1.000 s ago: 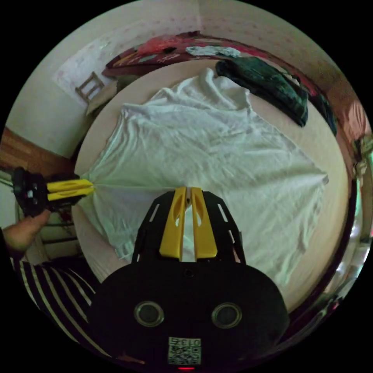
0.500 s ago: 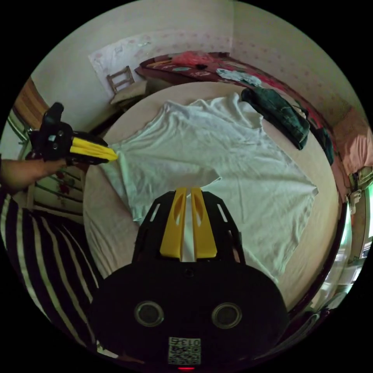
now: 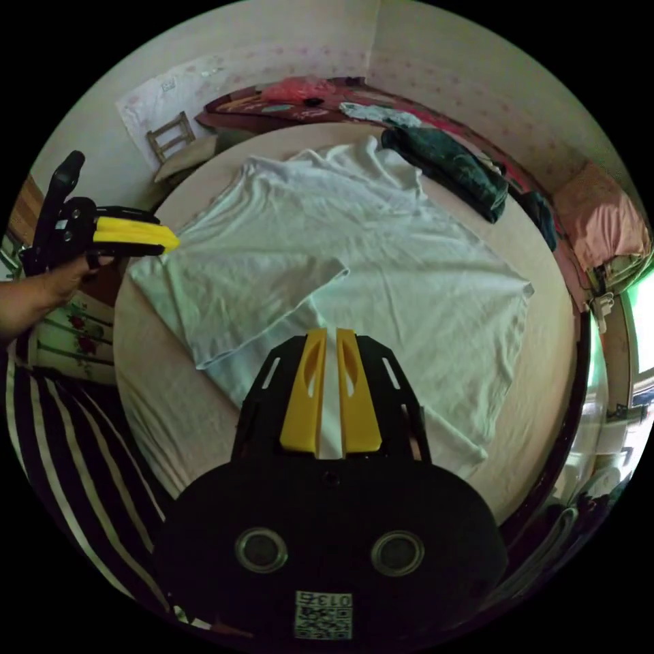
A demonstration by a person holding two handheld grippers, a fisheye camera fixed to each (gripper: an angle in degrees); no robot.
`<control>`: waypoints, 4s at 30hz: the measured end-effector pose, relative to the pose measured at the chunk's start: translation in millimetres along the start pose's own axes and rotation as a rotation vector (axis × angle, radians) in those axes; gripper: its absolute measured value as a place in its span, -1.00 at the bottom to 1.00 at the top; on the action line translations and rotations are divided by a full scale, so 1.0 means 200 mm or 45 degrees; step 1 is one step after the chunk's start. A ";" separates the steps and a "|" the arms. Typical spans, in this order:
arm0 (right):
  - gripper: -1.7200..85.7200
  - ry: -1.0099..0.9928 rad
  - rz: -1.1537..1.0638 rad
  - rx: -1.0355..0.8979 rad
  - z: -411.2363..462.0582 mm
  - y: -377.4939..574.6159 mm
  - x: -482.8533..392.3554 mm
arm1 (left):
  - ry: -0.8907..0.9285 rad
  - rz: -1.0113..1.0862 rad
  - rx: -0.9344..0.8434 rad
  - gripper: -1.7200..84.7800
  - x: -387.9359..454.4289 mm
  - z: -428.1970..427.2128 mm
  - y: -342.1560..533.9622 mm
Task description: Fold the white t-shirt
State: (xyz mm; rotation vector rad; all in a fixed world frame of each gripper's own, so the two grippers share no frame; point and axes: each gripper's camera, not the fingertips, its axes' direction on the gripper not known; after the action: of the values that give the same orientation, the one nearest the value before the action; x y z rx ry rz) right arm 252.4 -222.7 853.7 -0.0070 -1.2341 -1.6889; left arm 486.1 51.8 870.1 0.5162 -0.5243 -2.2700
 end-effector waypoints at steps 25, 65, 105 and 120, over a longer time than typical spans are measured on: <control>-0.77 0.157 0.136 -0.237 0.02 -0.45 1.29 | 0.262 -0.263 -0.030 -0.65 -1.26 0.18 -1.14; -0.93 0.423 0.286 -0.224 -0.04 0.34 0.39 | 0.243 0.122 0.052 -0.96 -0.60 -0.29 -0.06; -0.88 0.052 0.416 0.007 0.16 0.03 0.29 | 0.130 -0.016 0.003 -0.97 -0.88 -0.05 -0.27; -0.89 -0.333 -0.036 -0.098 0.34 -0.30 -0.17 | 0.258 0.293 -0.095 -0.94 -0.82 0.13 -0.33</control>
State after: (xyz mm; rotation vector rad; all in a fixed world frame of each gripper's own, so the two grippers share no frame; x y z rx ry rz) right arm 192.6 -151.6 825.4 -0.2657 -1.3643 -1.8006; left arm 541.7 218.9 891.3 0.6076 -0.3757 -1.9845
